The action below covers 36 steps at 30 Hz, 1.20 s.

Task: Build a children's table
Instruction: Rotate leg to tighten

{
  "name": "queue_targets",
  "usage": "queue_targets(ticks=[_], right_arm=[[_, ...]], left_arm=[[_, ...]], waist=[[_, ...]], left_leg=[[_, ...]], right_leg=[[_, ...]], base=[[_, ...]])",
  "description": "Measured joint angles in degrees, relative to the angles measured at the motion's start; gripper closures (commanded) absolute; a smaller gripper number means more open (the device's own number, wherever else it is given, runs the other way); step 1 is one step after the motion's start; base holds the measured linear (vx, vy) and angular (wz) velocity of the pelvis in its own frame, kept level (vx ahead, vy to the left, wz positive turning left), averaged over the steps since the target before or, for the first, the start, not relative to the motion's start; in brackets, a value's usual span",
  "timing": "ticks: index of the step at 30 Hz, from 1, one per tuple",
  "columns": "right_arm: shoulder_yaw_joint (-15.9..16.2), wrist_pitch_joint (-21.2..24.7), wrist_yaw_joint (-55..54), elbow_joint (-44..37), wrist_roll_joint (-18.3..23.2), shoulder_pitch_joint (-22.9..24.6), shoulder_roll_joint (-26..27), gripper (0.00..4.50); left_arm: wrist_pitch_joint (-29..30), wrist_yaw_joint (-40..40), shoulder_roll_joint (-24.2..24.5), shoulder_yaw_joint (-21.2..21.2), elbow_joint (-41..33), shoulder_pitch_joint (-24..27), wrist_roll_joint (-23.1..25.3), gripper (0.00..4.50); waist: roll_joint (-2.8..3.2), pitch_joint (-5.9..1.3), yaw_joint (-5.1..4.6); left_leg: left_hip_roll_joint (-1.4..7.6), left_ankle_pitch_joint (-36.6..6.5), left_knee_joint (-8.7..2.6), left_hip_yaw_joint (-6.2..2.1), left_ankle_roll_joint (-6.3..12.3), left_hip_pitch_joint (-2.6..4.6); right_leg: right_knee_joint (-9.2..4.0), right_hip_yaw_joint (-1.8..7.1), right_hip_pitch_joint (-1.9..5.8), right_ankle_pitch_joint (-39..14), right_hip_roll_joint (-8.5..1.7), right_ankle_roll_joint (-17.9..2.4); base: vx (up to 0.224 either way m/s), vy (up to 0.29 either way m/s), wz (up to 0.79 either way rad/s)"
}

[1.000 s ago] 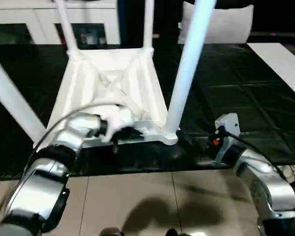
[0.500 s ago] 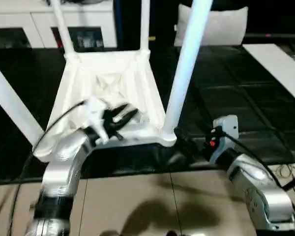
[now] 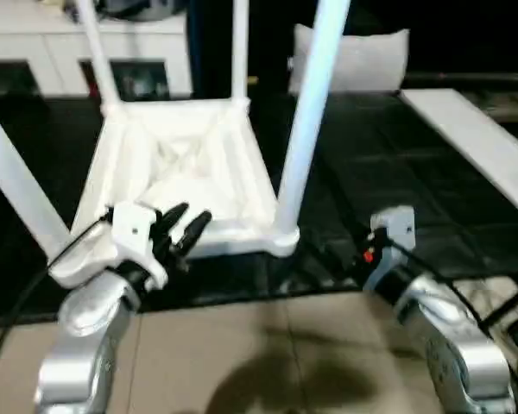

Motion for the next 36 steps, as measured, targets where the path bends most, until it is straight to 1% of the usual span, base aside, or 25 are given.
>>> queue_targets(ticks=[1,2,3,4,5,6,7,9,10,11,12,13,16,21,26,30,33,36], right_arm=[[0.2,-0.1,-0.1,0.0,0.0,-0.8,-0.4,0.0],[0.2,-0.4,-0.1,-0.1,0.0,-1.1,-0.2,0.0],[0.5,-0.4,-0.2,0.1,0.0,-0.8,-0.1,0.0],[0.8,-0.4,-0.2,0.3,-0.1,-0.5,-0.2,0.0],[0.9,-0.4,-0.2,0.4,-0.1,-0.5,-0.2,0.0],[1.0,-0.4,-0.2,0.4,-0.5,-0.6,-0.2,0.0],[1.0,-0.4,-0.2,0.4,-0.8,-0.6,-0.1,0.0],[1.1,-0.4,-0.2,0.5,-0.9,-0.6,-0.1,0.0],[1.1,-0.4,-0.1,0.5,-0.9,-0.6,-0.1,0.0],[1.3,-0.4,-0.1,0.5,-0.9,-0.7,-0.1,0.0],[1.6,-0.4,-0.1,0.5,-0.9,-0.9,-0.1,0.0],[1.8,-0.4,-0.1,0.5,-0.9,-1.1,-0.1,0.0],[1.9,-0.4,-0.1,0.5,-0.9,-1.2,-0.2,0.0],[2.0,-0.4,-0.1,0.5,-1.0,-1.2,-0.2,0.0],[2.1,-0.4,0.0,0.5,-1.1,-1.2,-0.2,0.0],[2.1,-0.4,0.0,0.9,-1.0,-1.8,-0.2,0.0],[1.5,-0.2,-0.6,2.3,-0.5,-2.8,0.1,0.0],[0.1,0.0,-0.7,3.2,0.3,-3.8,0.0,0.0]], left_arm=[[0.5,0.6,-0.6,-0.3,-0.8,1.5,0.2,2.5],[1.2,1.1,-0.6,-0.7,-0.8,1.6,0.2,2.5],[1.7,1.5,-0.6,-0.9,-0.9,1.4,0.2,2.5],[2.2,2.2,-0.6,-0.9,-1.0,1.0,0.2,2.5],[2.6,2.8,-0.6,-0.9,-1.0,0.8,0.2,2.5],[3.0,3.3,-0.6,-0.9,-1.0,0.6,0.2,2.5],[3.3,3.8,-0.6,-0.7,-1.1,0.6,0.2,2.5],[3.4,4.1,-0.6,-0.5,-1.2,0.6,0.2,2.5],[3.5,4.2,-0.6,-0.5,-1.3,0.7,0.2,2.5],[3.7,4.4,-0.6,-0.5,-1.7,0.9,0.2,2.5],[3.8,4.6,-0.6,-0.5,-2.0,0.9,0.2,2.5],[4.0,4.9,-0.6,-0.5,-2.3,0.9,0.2,2.5],[4.3,5.7,-1.1,-0.5,-2.3,1.0,0.1,2.5],[4.6,7.1,-1.4,-0.2,-2.5,1.1,-0.4,2.5],[4.7,8.3,-1.6,0.1,-3.7,2.3,-0.4,2.5],[4.8,10.1,-2.3,0.7,-4.3,2.8,-0.3,2.5],[4.8,11.2,-2.4,1.0,-4.8,2.8,-0.2,2.5],[4.7,11.6,-2.1,1.0,-5.4,2.9,0.4,2.5]], waist=[[0.4,-0.18,0.33],[1.01,-0.11,0.13],[1.32,-0.18,-0.02],[1.5,-0.3,-0.31],[1.45,-0.37,-0.56],[1.47,-0.4,-0.93],[1.46,-0.42,-1.57],[1.45,-0.41,-2.45],[1.51,-0.4,-2.92],[1.77,-0.35,-3.37],[1.84,-0.35,-3.59],[1.88,-0.32,-3.74],[1.75,-0.38,-3.84],[1.77,-0.38,-3.6],[1.55,-0.51,-3.4],[1.53,-0.54,-3.18],[1.24,-0.71,-2.91],[1.26,-0.78,-2.35]], left_leg=[[-0.48,-2.3,1.79,-0.67,1.71,-0.24],[-1.42,-2.4,1.38,-1.83,1.6,-0.81],[-1.63,-2.3,0.62,-2.21,1.38,-1.19],[-1.51,-1.8,-0.33,-2.69,1.18,-1.71],[-1.25,-0.9,-1.01,-2.7,0.98,-1.74],[-1.19,-0.7,-1.23,-2.7,1.11,-1.76],[-1.21,-0.7,-1.13,-2.66,1.19,-1.67],[-1.29,-0.7,-1.1,-2.5,1.23,-1.44],[-1.25,-0.7,-1.1,-2.58,1.26,-1.41],[-1.03,-0.7,-1.13,-2.8,1.31,-1.47],[-0.86,-0.7,-1.15,-2.86,1.32,-1.56],[-0.79,-0.7,-1.16,-2.86,1.32,-1.58],[-0.9,-0.7,-1.16,-2.82,1.34,-1.46],[-0.95,-0.7,-1.38,-2.82,1.35,-1.65],[-1.15,-0.8,-1.52,-2.62,1.42,-1.7],[-1.15,-0.8,-1.88,-2.62,1.4,-1.74],[-1.21,-0.9,-1.92,-2.6,1.4,-1.9],[-1.16,-0.7,-1.94,-2.64,1.54,-2.53]], right_leg=[[-0.14,-0.43,-0.25,-0.1,-0.04,0.0],[-0.6,-0.96,-0.33,-0.1,-0.09,0.1],[-1.46,-1.31,-0.57,-0.1,-0.13,0.2],[-2.81,-1.85,-0.58,0.2,0.0,0.6],[-3.59,-2.01,-0.5,0.3,0.1,0.8],[-4.25,-2.12,-0.28,0.7,0.16,0.9],[-4.89,-2.12,0.1,1.6,0.15,0.8],[-5.32,-2.16,0.51,1.7,0.05,0.7],[-5.71,-2.42,0.76,1.7,0.03,0.7],[-6.46,-3.12,1.2,1.7,-0.03,0.7],[-6.8,-3.37,1.38,1.8,-0.01,0.8],[-6.96,-3.46,1.5,1.8,-0.01,0.8],[-6.91,-3.29,1.56,1.8,-0.03,0.8],[-6.91,-3.31,1.29,1.8,-0.05,0.8],[-6.88,-2.86,1.1,3.2,-0.09,0.6],[-6.64,-2.83,0.89,3.4,-0.09,0.3],[-6.04,-2.62,0.39,3.6,-0.07,0.0],[-5.78,-2.56,-0.33,3.6,0.01,-0.1]], base=[[0.062,0.001,-0.06],[0.06,0.059,-0.23],[0.0,0.0,0.0],[0.0,0.0,0.0],[0.0,0.0,0.0],[0.0,0.0,0.0],[0.0,0.0,0.0],[0.0,0.0,0.0],[0.0,0.0,0.0],[0.0,0.0,0.0],[-0.008,0.061,-0.01],[0.0,0.0,0.0],[0.0,0.0,0.0],[0.0,0.0,0.0],[0.0,0.0,0.0],[0.015,-0.007,0.02],[0.0,0.0,0.0],[0.0,0.0,0.0]])
